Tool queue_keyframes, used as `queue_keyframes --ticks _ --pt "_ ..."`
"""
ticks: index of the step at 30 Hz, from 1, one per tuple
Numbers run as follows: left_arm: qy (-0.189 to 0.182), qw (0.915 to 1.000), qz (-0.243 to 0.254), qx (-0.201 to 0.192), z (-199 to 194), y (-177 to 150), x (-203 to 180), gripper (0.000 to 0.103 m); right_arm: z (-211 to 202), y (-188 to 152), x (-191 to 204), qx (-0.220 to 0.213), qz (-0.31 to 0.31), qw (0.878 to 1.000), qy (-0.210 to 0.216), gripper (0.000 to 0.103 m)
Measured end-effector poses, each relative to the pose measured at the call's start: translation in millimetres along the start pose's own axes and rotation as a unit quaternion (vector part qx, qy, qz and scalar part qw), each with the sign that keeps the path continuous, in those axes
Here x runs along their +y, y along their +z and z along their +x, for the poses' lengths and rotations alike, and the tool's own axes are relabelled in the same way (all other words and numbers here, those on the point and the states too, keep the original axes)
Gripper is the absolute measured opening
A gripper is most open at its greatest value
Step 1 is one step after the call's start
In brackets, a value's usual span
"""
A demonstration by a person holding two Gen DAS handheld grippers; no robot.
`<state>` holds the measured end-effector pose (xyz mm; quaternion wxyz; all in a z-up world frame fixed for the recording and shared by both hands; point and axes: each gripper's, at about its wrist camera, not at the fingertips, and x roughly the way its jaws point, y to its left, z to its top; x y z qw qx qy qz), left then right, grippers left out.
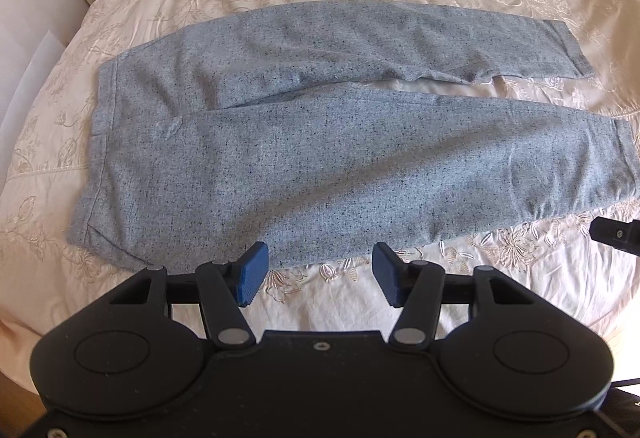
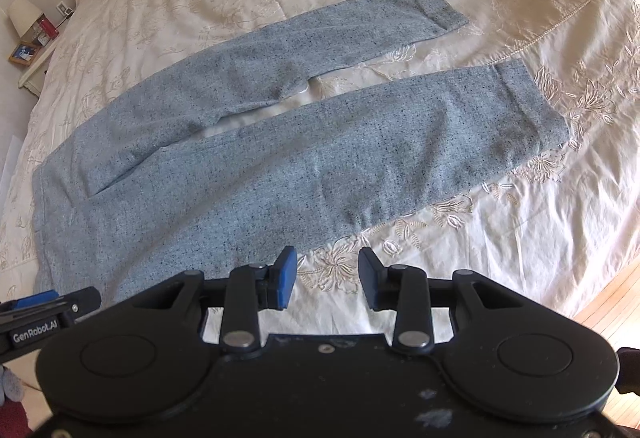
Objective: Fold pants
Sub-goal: 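Move both grippers over the grey trousers toward the leg hems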
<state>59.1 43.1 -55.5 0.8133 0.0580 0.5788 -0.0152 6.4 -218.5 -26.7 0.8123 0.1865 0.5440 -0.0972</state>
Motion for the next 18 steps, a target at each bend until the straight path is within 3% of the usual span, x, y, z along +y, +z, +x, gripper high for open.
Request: queue_keyframes --ticks 9,18 --pt "0.02 0.9988 -0.033 0.032 6.2 -3.3 -41.4 0.061 7.4 20.1 -32.6 0.024 -0.029 0.999 0.036 0.037" --pt "0.016 0.9983 -0.053 0.02 -4.5 4.2 -100.7 0.061 8.8 50.6 -71.7 0.033 -0.079 0.995 0.059 0.037"
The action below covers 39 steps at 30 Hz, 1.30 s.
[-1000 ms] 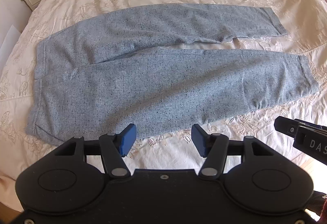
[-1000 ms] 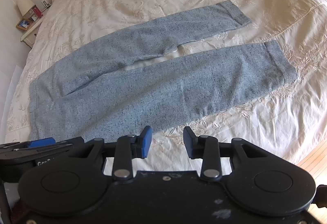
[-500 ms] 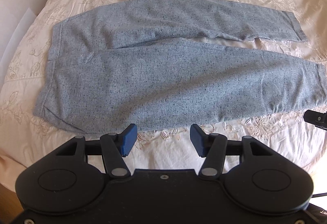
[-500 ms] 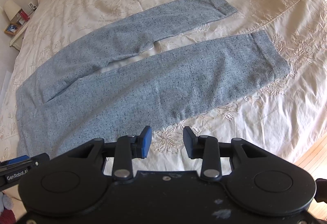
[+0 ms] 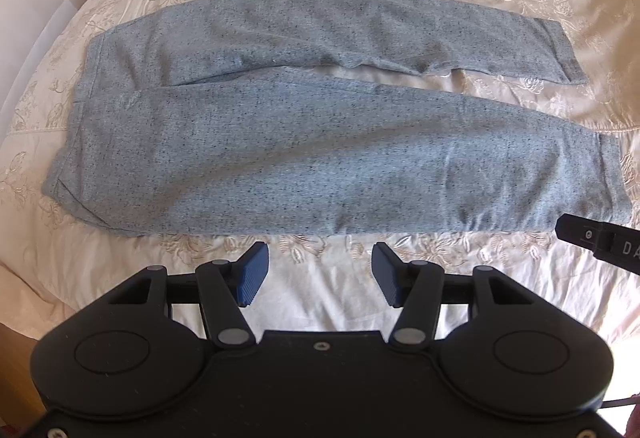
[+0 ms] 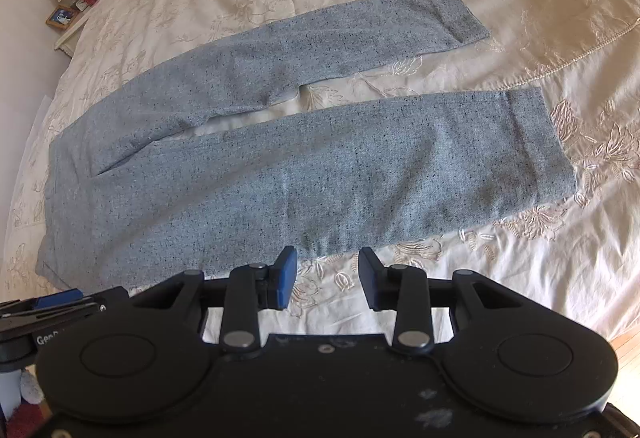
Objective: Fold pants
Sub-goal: 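Move both grippers over the grey trousers toward the leg hems, then lower the right gripper to the trouser leg hem and close on it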
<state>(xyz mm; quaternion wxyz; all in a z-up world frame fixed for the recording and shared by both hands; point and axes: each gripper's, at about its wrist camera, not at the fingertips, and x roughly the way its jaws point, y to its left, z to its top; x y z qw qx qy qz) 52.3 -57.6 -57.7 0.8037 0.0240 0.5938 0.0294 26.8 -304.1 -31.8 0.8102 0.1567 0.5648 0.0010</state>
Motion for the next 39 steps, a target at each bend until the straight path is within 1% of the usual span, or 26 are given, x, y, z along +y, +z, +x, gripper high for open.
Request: queue_keyframes --ticks 6,12,16,19,22,24,26,28,32,36,39 --pt "0.001 0.9998 -0.022 -0.003 -1.8 -1.1 -26.4 0.061 -3.5 10.9 -24.6 0.0 -0.027 1.0 0.009 0.037" --pt "0.004 0.9993 -0.036 -0.006 -2.7 -0.4 -45.6 0.061 -5.2 19.1 -41.8 -0.002 -0.038 0.999 0.015 0.037" --pt "0.003 0.9994 -0.033 -0.009 -2.7 4.0 -55.9 0.061 -8.0 24.6 -50.0 -0.005 -0.038 0.999 0.02 0.037" --pt "-0.001 0.9995 -0.027 -0.019 -3.7 7.4 -63.2 0.061 -6.6 27.6 -54.8 -0.009 -0.035 0.999 0.025 0.037" --pt "-0.004 0.9995 -0.02 -0.025 -2.6 9.3 -67.5 0.061 -3.5 28.7 -66.6 -0.021 -0.028 0.999 0.031 0.037" --pt "-0.005 0.9996 -0.016 -0.024 -0.2 9.4 -68.8 0.061 0.2 27.2 -81.3 -0.033 -0.024 0.999 0.022 0.037" --pt "-0.003 0.9997 -0.013 -0.02 3.5 8.8 -68.9 0.061 6.6 24.7 -99.2 -0.038 -0.026 0.999 -0.003 0.037" --pt "0.001 0.9999 -0.01 -0.013 8.0 7.2 -69.0 0.061 17.3 22.4 -125.0 -0.034 -0.028 0.999 -0.032 0.037" --pt "0.012 0.9999 -0.006 0.002 18.0 2.3 -68.3 0.061 37.6 19.7 -175.0 -0.013 -0.022 0.997 -0.069 0.037" --pt "0.032 0.9992 -0.003 0.025 30.0 -3.3 -69.5 0.061 55.8 17.2 -211.2 0.008 -0.022 0.997 -0.071 0.037" --pt "0.035 0.9984 -0.011 0.043 36.4 -7.1 -68.4 0.061 69.5 18.4 -222.4 0.011 -0.032 0.997 -0.062 0.037"
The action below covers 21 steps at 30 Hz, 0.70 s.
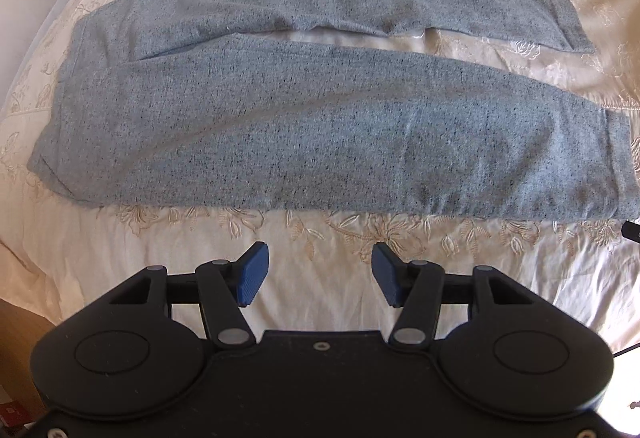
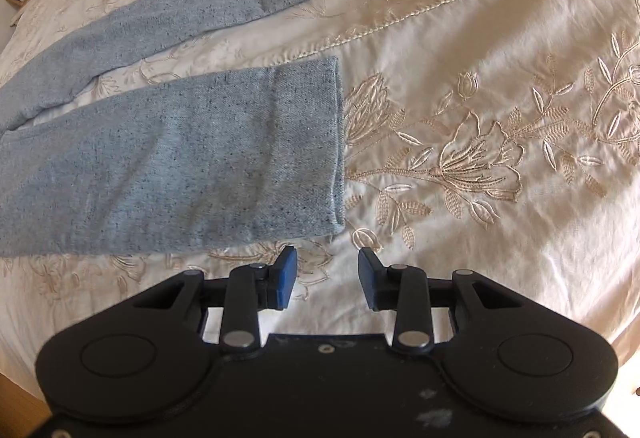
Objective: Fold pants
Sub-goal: 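Lower the right gripper to the trouser leg hem and close on it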
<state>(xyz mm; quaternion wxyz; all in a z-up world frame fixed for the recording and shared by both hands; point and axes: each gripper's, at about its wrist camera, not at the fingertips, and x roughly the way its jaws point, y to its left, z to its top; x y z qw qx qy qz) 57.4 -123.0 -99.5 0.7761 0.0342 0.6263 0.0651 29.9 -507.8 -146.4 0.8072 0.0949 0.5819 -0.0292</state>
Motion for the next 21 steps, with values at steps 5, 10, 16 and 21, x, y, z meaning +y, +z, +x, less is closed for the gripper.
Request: queue_keyframes --ticks 5,10,16,21 --pt "0.007 1.0 -0.001 0.006 -0.4 -2.8 -3.0 0.061 25.4 16.5 -0.8 -0.001 0.0 1.0 0.026 0.036" --pt "0.014 0.9999 -0.004 0.005 -3.3 -2.7 -3.1 0.061 34.1 32.8 -1.1 0.002 0.006 0.999 0.043 0.038" --pt "0.017 0.9997 -0.015 0.0 -6.9 -4.3 0.1 0.061 18.8 21.6 -32.5 0.001 0.086 0.992 0.09 0.036" --pt "0.016 0.9998 -0.012 0.004 -4.2 -2.7 -4.1 0.061 14.2 23.5 -50.6 -0.021 0.146 0.983 0.112 0.039"
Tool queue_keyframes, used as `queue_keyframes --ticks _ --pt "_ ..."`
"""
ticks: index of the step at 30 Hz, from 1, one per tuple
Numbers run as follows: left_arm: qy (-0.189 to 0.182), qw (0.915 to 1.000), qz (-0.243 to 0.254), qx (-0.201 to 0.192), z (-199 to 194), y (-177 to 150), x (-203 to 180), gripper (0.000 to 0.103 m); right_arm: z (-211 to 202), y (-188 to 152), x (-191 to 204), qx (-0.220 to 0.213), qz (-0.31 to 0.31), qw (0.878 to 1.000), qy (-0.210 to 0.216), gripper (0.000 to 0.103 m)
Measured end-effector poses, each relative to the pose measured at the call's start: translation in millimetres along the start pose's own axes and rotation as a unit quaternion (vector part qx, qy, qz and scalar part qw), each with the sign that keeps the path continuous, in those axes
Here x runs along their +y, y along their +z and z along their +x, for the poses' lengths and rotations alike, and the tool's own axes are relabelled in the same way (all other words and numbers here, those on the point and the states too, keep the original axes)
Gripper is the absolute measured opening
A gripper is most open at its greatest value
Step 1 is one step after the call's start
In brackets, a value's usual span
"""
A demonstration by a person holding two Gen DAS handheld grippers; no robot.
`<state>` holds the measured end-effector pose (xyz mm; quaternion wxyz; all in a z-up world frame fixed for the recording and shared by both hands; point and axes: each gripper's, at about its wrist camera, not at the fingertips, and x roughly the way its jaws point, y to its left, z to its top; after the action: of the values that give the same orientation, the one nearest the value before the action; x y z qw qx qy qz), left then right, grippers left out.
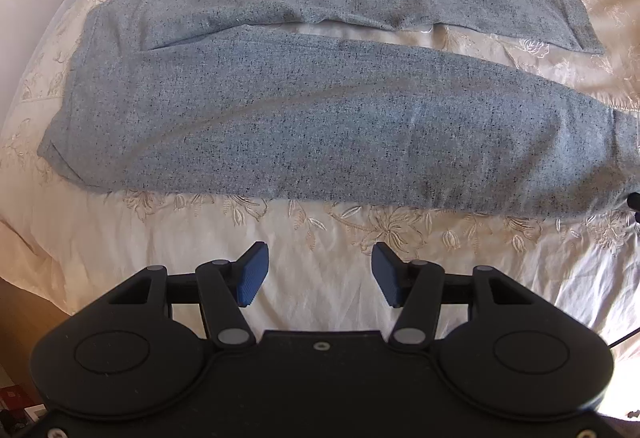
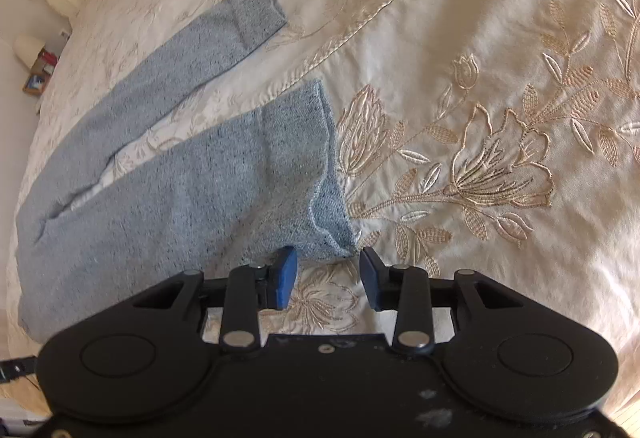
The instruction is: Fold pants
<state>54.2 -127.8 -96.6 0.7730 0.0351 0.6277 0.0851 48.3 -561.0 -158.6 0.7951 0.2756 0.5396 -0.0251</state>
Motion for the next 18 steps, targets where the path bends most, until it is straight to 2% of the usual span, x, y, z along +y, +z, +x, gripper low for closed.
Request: queue_keyframes --ticks 7,8,9,11,13,15,18 --pt "-0.002 0.9997 0.024 -0.007 -3.5 -1.3 -11.9 0.061 31.5 14.8 12.6 0.008 0.008 0.999 -0.03 0.039" --pt "-0.002 0.9997 0.023 -0.007 -3.4 -1.7 -11.5 0.061 31.0 15.6 15.1 0.008 0.002 1.0 -0.029 0.028" --pt "-0.002 0.9998 0.02 -0.006 -3.1 -2.0 -10.1 0.061 30.8 15.8 22.6 0.019 -0.007 1.0 -0.024 0.009" --pt "-0.004 0.9999 0.013 -0.001 -1.8 -2.6 -6.2 0.061 14.2 18.2 37.4 0.022 -0.019 0.999 -0.023 0.008" --pt "-0.004 1.0 0.007 0.003 0.4 -3.5 -1.5 0.061 -20.0 18.8 53.5 0.013 -0.043 0.999 -0.017 0.007" --pt "-0.001 1.0 0.004 0.004 3.6 -5.0 3.0 0.061 -47.2 15.5 63.4 0.0 -0.079 0.996 -0.049 0.007" --pt "0.002 1.0 0.003 0.007 10.8 -7.1 8.2 0.061 -47.1 10.3 43.9 0.014 -0.06 0.994 -0.088 0.007"
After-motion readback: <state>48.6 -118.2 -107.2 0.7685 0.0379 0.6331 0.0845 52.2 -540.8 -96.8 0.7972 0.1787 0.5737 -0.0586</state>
